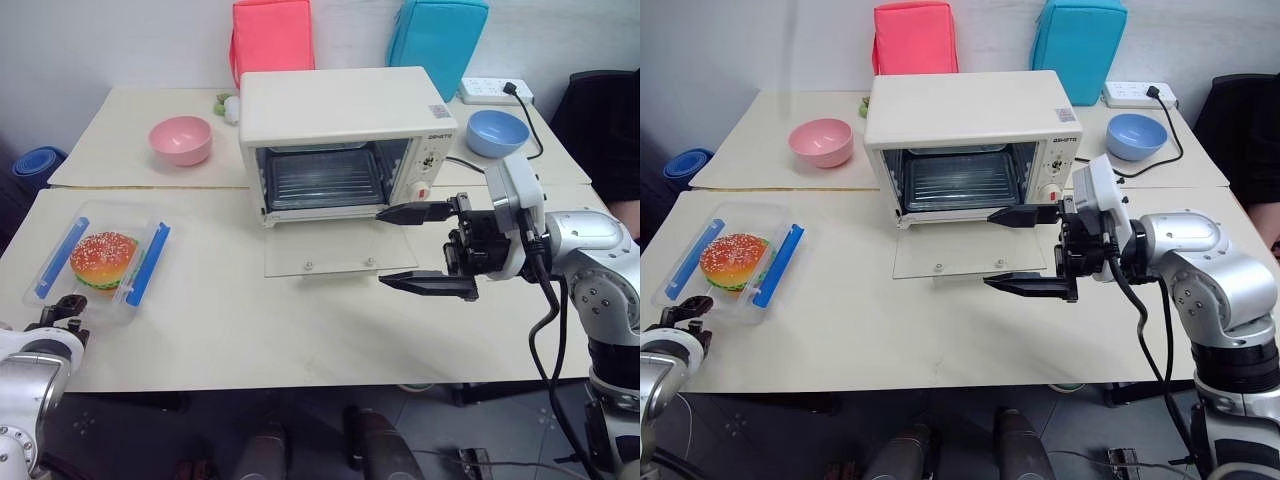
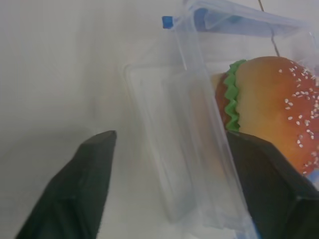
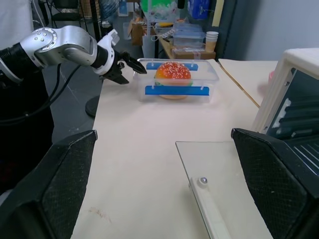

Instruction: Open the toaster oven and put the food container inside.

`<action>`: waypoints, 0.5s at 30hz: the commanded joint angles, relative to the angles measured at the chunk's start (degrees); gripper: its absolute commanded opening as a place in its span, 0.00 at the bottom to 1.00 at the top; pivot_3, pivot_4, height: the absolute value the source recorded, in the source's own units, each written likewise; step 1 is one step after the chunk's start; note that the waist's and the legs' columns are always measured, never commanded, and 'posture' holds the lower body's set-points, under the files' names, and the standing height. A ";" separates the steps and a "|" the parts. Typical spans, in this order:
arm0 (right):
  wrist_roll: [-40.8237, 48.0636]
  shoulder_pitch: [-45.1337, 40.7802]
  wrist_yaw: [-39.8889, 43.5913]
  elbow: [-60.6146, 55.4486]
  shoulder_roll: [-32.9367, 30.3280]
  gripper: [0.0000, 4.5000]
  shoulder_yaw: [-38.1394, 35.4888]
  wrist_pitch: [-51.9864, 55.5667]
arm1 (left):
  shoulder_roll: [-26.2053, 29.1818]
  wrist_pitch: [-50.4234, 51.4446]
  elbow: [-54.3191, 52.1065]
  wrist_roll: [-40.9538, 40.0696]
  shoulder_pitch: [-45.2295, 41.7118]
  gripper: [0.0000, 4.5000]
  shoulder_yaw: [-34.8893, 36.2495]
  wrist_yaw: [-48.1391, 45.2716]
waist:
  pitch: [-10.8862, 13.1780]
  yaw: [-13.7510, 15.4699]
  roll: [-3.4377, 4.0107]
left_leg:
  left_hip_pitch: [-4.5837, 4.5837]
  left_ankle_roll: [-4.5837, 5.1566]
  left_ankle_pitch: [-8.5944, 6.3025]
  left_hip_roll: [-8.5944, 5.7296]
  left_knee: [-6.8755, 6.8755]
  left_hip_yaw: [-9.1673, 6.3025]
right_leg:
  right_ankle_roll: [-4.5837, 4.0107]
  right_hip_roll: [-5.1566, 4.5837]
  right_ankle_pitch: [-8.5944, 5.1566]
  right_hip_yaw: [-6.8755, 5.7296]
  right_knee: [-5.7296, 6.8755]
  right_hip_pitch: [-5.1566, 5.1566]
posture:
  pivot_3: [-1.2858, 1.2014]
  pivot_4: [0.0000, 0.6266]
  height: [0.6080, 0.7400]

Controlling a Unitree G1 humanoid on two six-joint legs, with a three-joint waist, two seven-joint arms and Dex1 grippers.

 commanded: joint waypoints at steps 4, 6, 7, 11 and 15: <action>1.54 0.22 -1.32 -1.60 -0.94 1.00 -2.62 -0.04 | 0.45 -1.13 1.66 -0.30 0.65 0.31 -0.05 3.79 | -0.03 -0.15 0.05 | 0.08 0.00 0.00 0.01 -0.06 0.06 | 0.00 0.02 0.00 0.05 0.01 0.00 | 0.52 0.24 1.00; 1.51 0.46 -1.66 -1.77 -1.05 1.00 -2.77 -0.05 | 0.81 -1.21 2.21 -0.37 0.84 0.18 0.34 4.30 | -0.03 -0.14 0.05 | 0.07 0.00 0.00 0.02 -0.06 0.06 | 0.00 0.03 0.00 0.04 0.02 0.00 | 0.52 0.24 1.00; 1.49 0.57 -1.75 -1.83 -1.13 1.00 -2.85 -0.10 | 0.87 -1.36 2.41 -0.42 0.86 0.12 0.48 4.53 | -0.03 -0.12 0.04 | 0.06 0.00 0.00 0.02 -0.06 0.06 | 0.00 0.03 0.00 0.04 0.01 0.00 | 0.52 0.24 1.00; 1.69 0.53 -2.17 -1.18 -1.56 1.00 -3.63 -0.23 | 3.14 -0.23 3.99 -0.40 -0.03 0.01 0.23 4.11 | -0.03 -0.03 0.04 | 0.06 0.00 0.00 0.01 -0.06 0.06 | -0.01 0.01 0.00 0.03 -0.01 0.00 | 0.52 0.24 1.00; 2.46 0.50 -2.84 -0.77 -1.92 1.00 -4.66 0.48 | 8.96 3.09 4.05 -0.15 -0.79 0.01 0.39 0.94 | -0.03 -0.11 0.00 | 0.06 0.00 0.00 0.04 -0.07 0.06 | -0.02 0.06 -0.01 0.02 0.02 0.00 | 0.52 0.24 1.00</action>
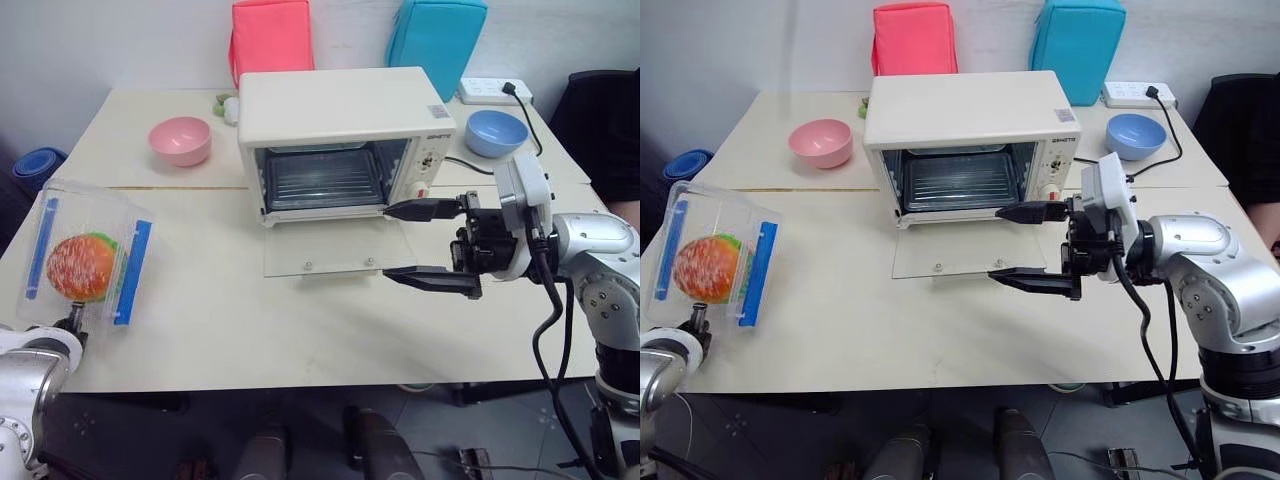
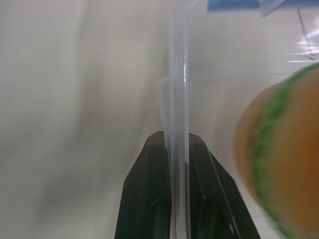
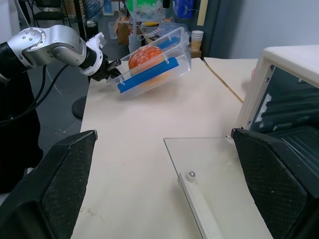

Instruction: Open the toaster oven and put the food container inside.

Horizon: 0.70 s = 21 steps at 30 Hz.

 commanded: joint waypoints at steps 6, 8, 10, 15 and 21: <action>2.09 1.09 -0.99 -0.55 -2.32 1.00 -3.99 1.06 | 14.86 10.16 1.56 0.02 -2.29 0.01 0.32 -14.98 | 0.00 0.18 -0.05 | -0.09 -0.01 -0.01 0.00 -0.03 -0.04 | -0.02 -0.04 -0.01 -0.07 -0.14 -0.01 | 0.52 0.24 1.00; 2.09 1.79 -1.01 -0.66 -2.96 1.00 -4.58 1.14 | 18.35 13.91 1.87 -1.38 -3.14 0.01 -0.34 -20.96 | 0.00 0.23 -0.05 | -0.13 -0.01 0.00 -0.02 -0.06 -0.09 | -0.03 -0.07 -0.01 -0.15 -0.24 0.00 | 0.52 0.24 1.00; 2.03 3.02 -1.09 -1.03 -3.77 1.00 -5.56 1.11 | 23.72 19.73 1.64 -3.08 -4.28 0.01 -1.77 -30.10 | 0.00 0.25 -0.05 | -0.16 0.01 -0.01 -0.05 -0.13 -0.08 | -0.03 -0.11 -0.01 -0.14 -0.30 -0.01 | 0.52 0.24 1.00; 2.73 5.69 -2.68 -2.83 -4.33 1.00 -7.62 1.29 | 31.73 27.83 3.52 -4.67 -9.28 0.01 -7.60 -42.83 | 0.04 -0.03 0.01 | -0.14 0.03 0.00 -0.05 -0.42 -0.04 | -0.04 -0.11 -0.02 -0.10 -0.47 -0.07 | 0.52 0.24 1.00; 4.13 10.06 -5.57 -6.80 -4.60 1.00 -10.45 1.85 | 30.72 30.34 7.63 -2.07 -24.79 0.01 -21.96 -42.78 | 0.07 0.10 0.06 | -0.12 -0.05 0.02 0.03 -0.57 -0.09 | -0.11 -0.02 -0.06 -0.13 -0.39 -0.17 | 0.52 0.24 1.00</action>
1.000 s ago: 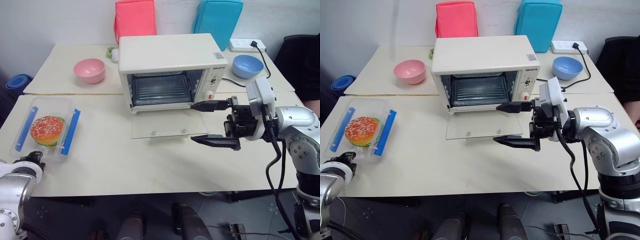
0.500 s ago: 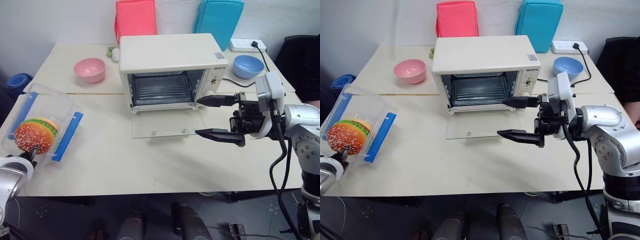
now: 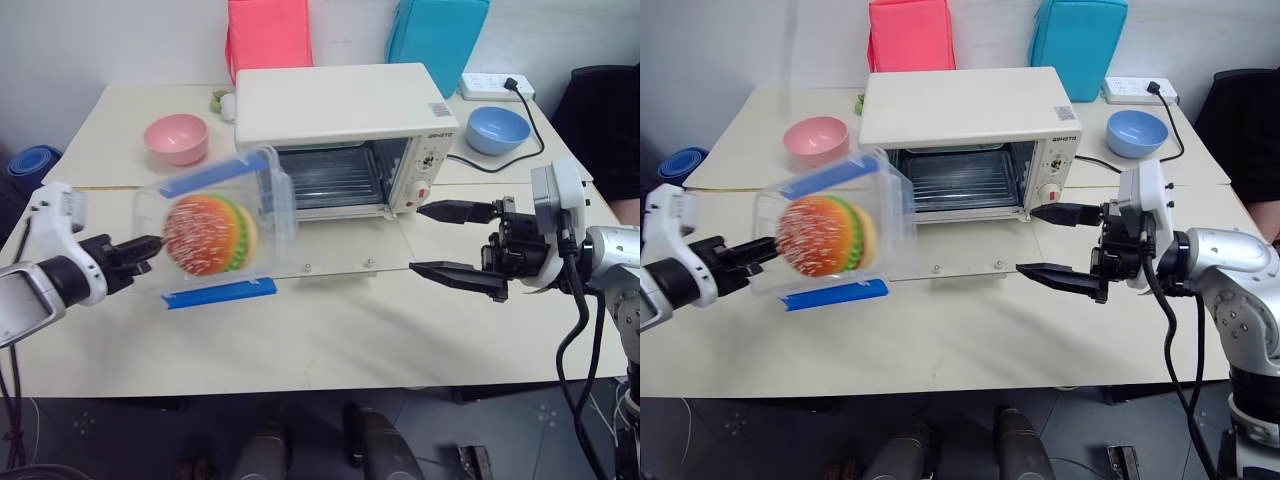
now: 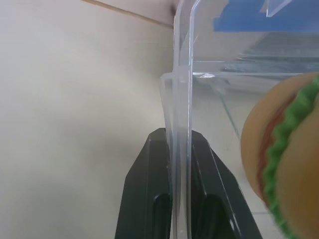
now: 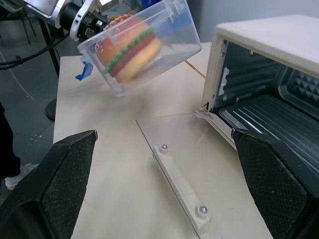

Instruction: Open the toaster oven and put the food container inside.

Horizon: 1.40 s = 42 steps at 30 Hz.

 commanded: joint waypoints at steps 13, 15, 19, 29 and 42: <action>3.06 8.65 -5.57 -8.19 -1.31 1.00 -8.15 -0.49 | -21.77 11.25 16.81 13.93 -33.87 0.01 -22.21 8.17 | 0.00 0.15 -0.05 | -0.07 0.07 0.06 -0.21 0.27 0.04 | 0.29 -0.08 0.16 0.11 0.08 0.06 | 0.52 0.24 1.00; 2.85 8.90 -6.07 -8.31 -0.93 1.00 -7.86 -0.83 | -23.58 13.23 17.80 15.74 -35.41 0.01 -22.43 7.75 | 0.00 0.17 -0.05 | -0.04 0.06 0.07 -0.21 0.28 0.04 | 0.29 -0.08 0.16 0.12 0.12 0.06 | 0.52 0.24 1.00; 1.89 9.91 -7.11 -8.75 0.05 1.00 -6.40 -1.91 | -28.61 13.97 21.27 20.90 -38.23 0.16 -21.28 8.84 | 0.00 0.23 -0.06 | 0.00 0.00 0.12 -0.23 0.31 0.01 | 0.29 -0.06 0.16 0.12 0.21 0.07 | 0.52 0.24 1.00; -1.92 12.91 -8.14 -6.92 0.03 1.00 -6.58 -4.74 | -32.26 13.11 16.35 27.05 -36.09 0.67 -12.77 6.13 | 0.00 0.03 -0.05 | 0.01 -0.06 0.15 -0.24 0.35 0.03 | 0.29 -0.06 0.16 0.15 0.30 0.06 | 0.52 0.24 1.00; 2.26 17.96 -8.64 -10.73 0.96 0.81 -6.64 -3.19 | -20.49 7.17 -0.30 24.96 -23.95 0.49 -1.28 -42.76 | 0.00 0.04 -0.05 | 0.00 -0.09 0.22 -0.26 0.35 0.05 | 0.26 -0.02 0.14 0.12 0.30 0.08 | 0.52 0.24 1.00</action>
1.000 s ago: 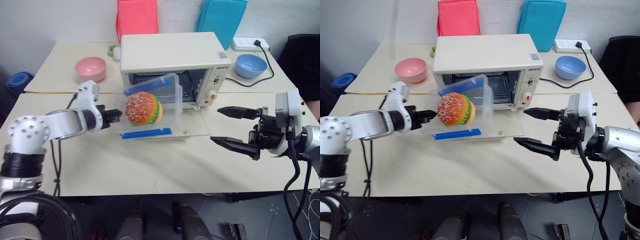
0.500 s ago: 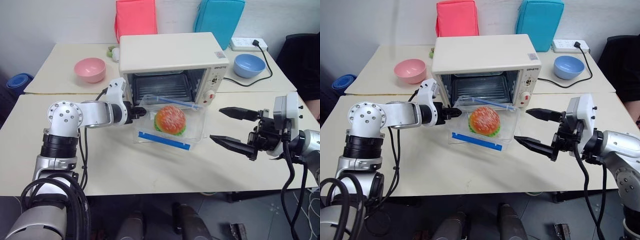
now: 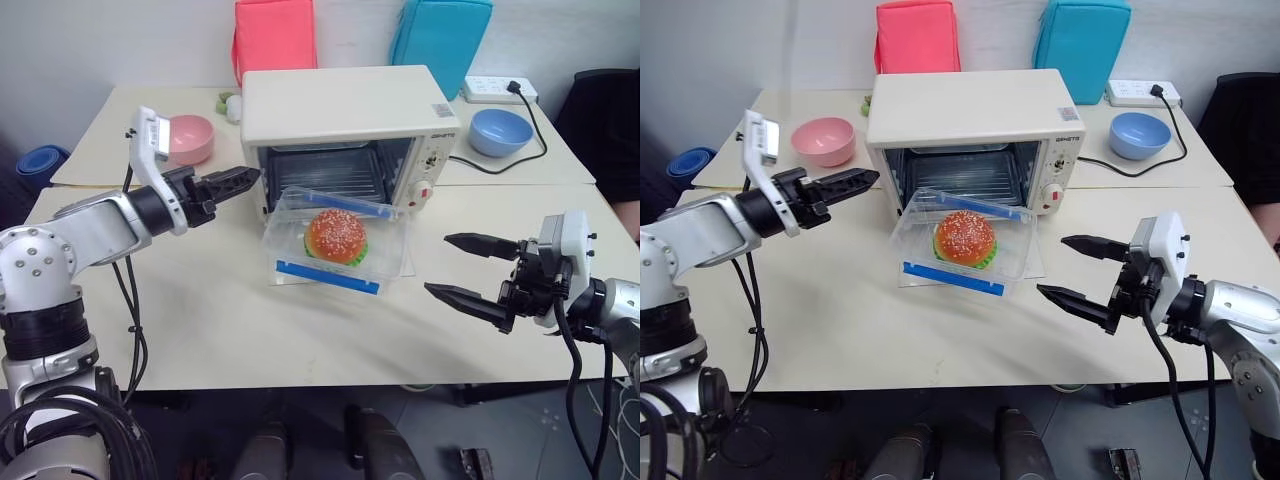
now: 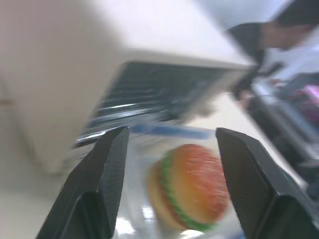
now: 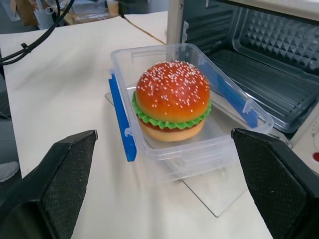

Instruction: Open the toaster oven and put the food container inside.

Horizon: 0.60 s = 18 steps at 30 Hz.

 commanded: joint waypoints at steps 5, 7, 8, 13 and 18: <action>3.42 5.51 -0.21 -7.00 1.07 0.42 3.11 1.37 | 15.10 -12.91 -16.41 16.77 15.23 0.14 -12.36 -41.73 | -0.01 -0.17 0.00 | 0.05 0.07 -0.04 0.05 -0.22 0.10 | -0.12 -0.02 -0.07 0.04 -0.18 0.00 | 0.52 0.24 1.00; 1.53 5.61 -1.18 -7.02 2.32 0.26 6.57 0.75 | 16.36 -18.76 -15.01 24.16 17.10 0.00 -17.45 -46.37 | -0.01 -0.18 0.00 | 0.08 0.09 -0.05 0.08 -0.20 0.39 | -0.16 -0.01 -0.09 0.06 -0.19 0.01 | 0.52 0.24 1.00; -0.20 5.17 -1.71 -6.22 3.30 0.18 8.97 0.12 | 15.92 -21.63 -13.73 27.62 17.13 0.00 -19.86 -48.01 | -0.01 -0.16 -0.01 | 0.09 0.11 -0.04 0.10 -0.17 0.52 | -0.28 0.01 -0.16 0.05 -0.20 0.03 | 0.52 0.24 1.00; -12.14 0.60 -5.75 0.64 7.04 0.00 19.03 -3.41 | 8.75 -28.71 -4.94 39.36 12.40 0.00 -27.59 -48.21 | -0.01 -0.15 -0.03 | 0.06 0.22 0.03 0.12 0.02 0.58 | -1.01 0.25 -0.57 0.07 -0.27 0.17 | 0.52 0.24 1.00; -18.28 -6.59 -8.20 7.77 11.18 0.00 23.20 -5.92 | 0.75 -28.51 0.11 42.86 7.21 0.00 -28.48 -44.83 | -0.01 -0.17 -0.04 | -0.07 0.36 -0.16 0.18 0.19 0.50 | 0.05 0.42 0.03 0.12 -0.14 0.06 | 0.52 0.24 1.00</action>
